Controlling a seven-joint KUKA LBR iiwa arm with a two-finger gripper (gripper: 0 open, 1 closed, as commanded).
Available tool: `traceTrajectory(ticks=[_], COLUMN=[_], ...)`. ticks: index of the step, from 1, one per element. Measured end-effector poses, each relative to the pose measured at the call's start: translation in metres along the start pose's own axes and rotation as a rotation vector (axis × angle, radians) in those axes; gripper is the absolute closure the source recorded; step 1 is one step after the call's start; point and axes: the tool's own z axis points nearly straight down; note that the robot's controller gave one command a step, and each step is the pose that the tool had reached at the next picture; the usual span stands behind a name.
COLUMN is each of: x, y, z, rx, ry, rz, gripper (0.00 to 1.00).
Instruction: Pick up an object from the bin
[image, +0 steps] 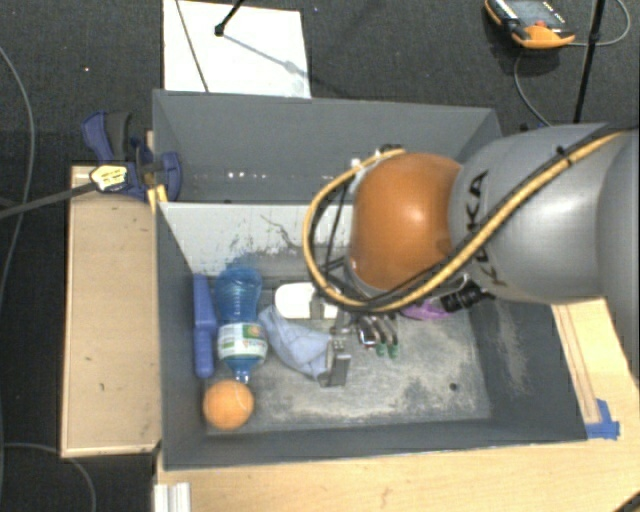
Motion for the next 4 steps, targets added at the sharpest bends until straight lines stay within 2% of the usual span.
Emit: traceTrajectory(ticks=[1,2,3,4], x=[-0.002,0.001,0.0,0.012], y=[-0.001,-0.009,-0.016,-0.023], z=[-0.005,0.039,0.08,0.101], rx=[-0.001,-0.003,-0.001,-0.004], ry=[-0.007,-0.012,-0.008,-0.014], rz=[0.004,-0.001,-0.04,0.007], gripper=[0.0,0.0,0.0,1.0])
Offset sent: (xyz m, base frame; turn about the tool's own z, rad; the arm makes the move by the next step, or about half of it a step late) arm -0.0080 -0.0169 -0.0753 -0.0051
